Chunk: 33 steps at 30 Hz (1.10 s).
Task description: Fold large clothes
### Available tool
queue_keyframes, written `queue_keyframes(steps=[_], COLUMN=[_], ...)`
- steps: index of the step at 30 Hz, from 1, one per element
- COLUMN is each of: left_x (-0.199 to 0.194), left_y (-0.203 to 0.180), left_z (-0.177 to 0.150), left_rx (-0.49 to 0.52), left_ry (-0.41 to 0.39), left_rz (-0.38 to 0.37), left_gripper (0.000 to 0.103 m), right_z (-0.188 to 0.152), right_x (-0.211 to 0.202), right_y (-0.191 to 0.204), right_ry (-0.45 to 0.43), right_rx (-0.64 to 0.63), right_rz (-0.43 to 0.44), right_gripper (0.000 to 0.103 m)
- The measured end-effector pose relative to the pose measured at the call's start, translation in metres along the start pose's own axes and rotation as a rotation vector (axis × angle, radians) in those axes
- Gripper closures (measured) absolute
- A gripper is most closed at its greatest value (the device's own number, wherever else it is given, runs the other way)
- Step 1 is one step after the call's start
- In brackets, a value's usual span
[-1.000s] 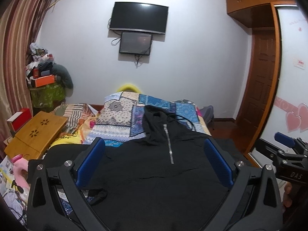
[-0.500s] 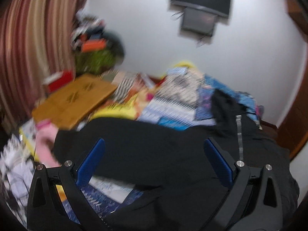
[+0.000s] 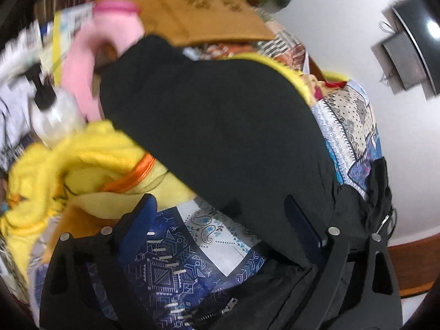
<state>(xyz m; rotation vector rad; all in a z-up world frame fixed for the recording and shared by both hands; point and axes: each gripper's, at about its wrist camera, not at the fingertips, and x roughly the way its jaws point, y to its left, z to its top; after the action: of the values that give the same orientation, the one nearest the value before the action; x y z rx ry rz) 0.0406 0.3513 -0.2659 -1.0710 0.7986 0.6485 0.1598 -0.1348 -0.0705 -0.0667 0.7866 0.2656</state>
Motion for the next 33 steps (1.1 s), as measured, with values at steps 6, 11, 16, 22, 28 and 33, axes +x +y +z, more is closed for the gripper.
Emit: queue_keyframes(steps=[6, 11, 16, 22, 28, 33], left_x=[0.023, 0.029, 0.025, 0.012, -0.028, -0.063], left_y=[0.013, 0.015, 0.005, -0.014, -0.066, -0.118], left_z=[0.009, 0.021, 0.030, 0.032, 0.029, 0.023], left_rx=[-0.092, -0.104, -0.031, 0.071, 0.245, 0.342], left_ry=[0.051, 0.029, -0.024, -0.084, -0.214, -0.323], left_rz=[-0.081, -0.079, 0.036, 0.087, 0.083, 0.028], left_gripper=[0.018, 0.028, 0.065, 0.096, 0.098, 0.099], right_z=[0.002, 0.003, 0.004, 0.004, 0.005, 0.003], right_x=[0.010, 0.016, 0.018, 0.012, 0.006, 0.001], right_y=[0.001, 0.001, 0.002, 0.002, -0.001, -0.007], right_ry=[0.028, 0.052, 0.062, 0.053, 0.037, 0.026], right_rx=[-0.006, -0.007, -0.010, -0.011, -0.003, 0.010], right_rz=[-0.006, -0.007, -0.005, -0.006, -0.010, -0.011], right_gripper=[0.003, 0.003, 0.003, 0.003, 0.003, 0.003])
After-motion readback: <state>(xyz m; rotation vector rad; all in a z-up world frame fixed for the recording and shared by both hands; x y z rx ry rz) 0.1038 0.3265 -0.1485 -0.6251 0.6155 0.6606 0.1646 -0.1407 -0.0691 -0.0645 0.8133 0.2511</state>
